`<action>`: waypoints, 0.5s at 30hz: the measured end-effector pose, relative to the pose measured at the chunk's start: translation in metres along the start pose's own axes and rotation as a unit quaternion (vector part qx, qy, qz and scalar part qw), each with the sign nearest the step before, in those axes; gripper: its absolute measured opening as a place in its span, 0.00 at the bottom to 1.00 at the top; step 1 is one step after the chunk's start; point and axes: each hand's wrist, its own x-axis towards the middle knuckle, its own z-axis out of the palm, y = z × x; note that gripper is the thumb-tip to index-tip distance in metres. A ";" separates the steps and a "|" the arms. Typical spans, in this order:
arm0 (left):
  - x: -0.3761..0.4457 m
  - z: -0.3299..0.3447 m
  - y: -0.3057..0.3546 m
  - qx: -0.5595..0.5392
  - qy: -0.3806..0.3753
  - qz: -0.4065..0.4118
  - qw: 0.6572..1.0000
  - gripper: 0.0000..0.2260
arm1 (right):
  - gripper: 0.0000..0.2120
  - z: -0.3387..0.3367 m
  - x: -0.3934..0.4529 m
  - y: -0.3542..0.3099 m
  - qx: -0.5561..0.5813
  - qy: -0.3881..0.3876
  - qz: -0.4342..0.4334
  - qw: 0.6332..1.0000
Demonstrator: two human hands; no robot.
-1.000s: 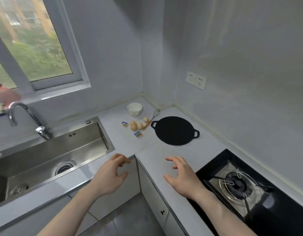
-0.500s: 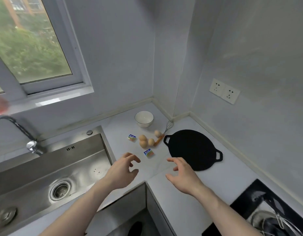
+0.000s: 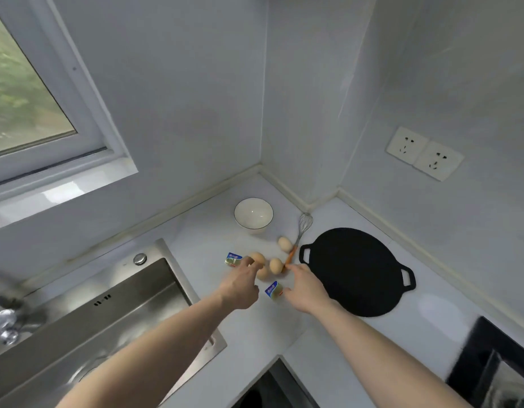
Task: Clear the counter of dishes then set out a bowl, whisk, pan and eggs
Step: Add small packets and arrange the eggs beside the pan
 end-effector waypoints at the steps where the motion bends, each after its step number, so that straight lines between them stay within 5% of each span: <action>1: 0.007 0.002 -0.001 0.011 -0.005 0.006 1.000 0.25 | 0.30 0.001 0.008 -0.002 -0.004 -0.002 0.003 1.000; 15: 0.051 0.047 -0.023 0.045 -0.017 0.036 0.998 0.17 | 0.28 0.033 0.088 -0.005 -0.071 -0.019 0.015 0.997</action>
